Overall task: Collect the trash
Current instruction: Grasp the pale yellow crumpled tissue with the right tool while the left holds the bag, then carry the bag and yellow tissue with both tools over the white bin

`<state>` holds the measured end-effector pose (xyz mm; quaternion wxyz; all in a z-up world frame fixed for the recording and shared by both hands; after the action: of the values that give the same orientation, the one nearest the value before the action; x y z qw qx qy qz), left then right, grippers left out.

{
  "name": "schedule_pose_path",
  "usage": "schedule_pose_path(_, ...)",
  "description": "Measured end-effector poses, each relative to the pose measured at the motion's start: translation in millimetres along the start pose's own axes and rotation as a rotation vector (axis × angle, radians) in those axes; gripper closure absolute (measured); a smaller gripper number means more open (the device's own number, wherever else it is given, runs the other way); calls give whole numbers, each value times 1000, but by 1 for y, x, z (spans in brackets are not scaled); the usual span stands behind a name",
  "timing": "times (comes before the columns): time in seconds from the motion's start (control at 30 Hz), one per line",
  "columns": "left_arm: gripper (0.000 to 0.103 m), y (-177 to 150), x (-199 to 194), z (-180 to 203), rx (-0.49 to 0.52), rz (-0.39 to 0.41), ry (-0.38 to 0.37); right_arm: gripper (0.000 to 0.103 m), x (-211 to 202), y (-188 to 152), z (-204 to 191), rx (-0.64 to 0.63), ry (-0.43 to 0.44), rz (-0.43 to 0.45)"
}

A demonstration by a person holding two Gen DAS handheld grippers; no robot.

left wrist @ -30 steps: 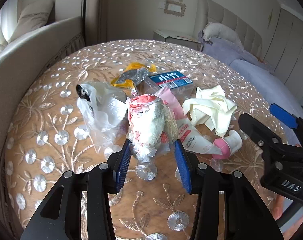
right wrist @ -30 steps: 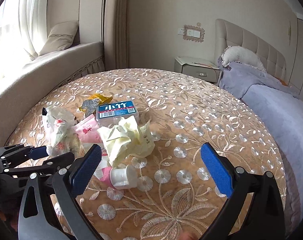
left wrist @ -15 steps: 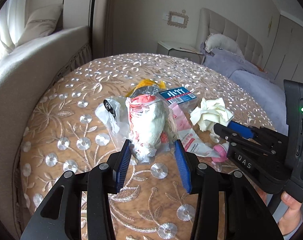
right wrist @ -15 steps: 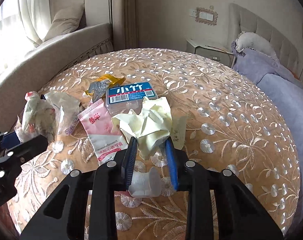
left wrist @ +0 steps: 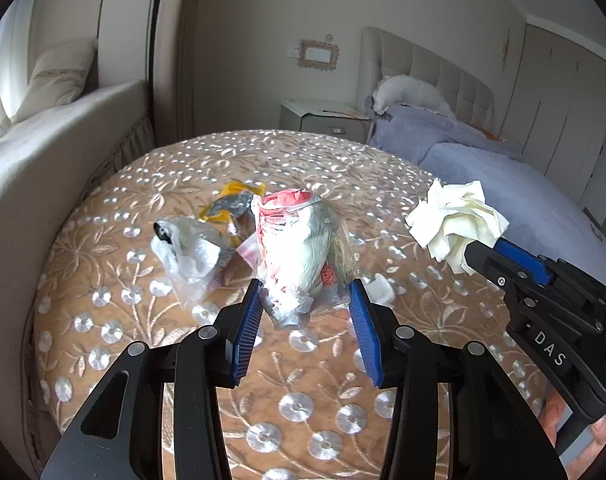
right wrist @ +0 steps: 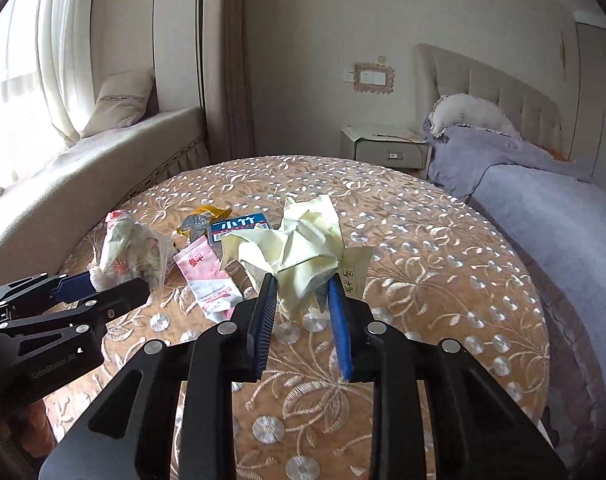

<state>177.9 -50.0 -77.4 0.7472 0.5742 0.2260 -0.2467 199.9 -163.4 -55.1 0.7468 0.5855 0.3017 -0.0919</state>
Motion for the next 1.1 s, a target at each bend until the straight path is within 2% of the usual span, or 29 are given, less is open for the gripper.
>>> schedule_pose_path(0.53, 59, -50, -17, 112, 178, -22, -147, 75, -81, -66, 70, 143, -158, 30)
schedule_pose_path(0.83, 59, -76, -8, 171, 255, -80, -241, 75, -110, -102, 109, 202, -255, 23)
schedule_pose_path(1.1, 59, -92, -1, 225, 346, -106, -292, 75, -132, -131, 143, 278, -326, 11)
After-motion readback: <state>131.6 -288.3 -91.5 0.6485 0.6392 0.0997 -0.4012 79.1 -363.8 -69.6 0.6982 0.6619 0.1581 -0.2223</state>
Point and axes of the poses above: each gripper's, at about its wrist camera, not at the fingertips, and x roughly the way its jaws point, z to its right, y to its top, the point moved 3 cm from there along x, roughly the way its jaws point, and after that the axes turned 10 degrees about -x, right-handed, at the moved point
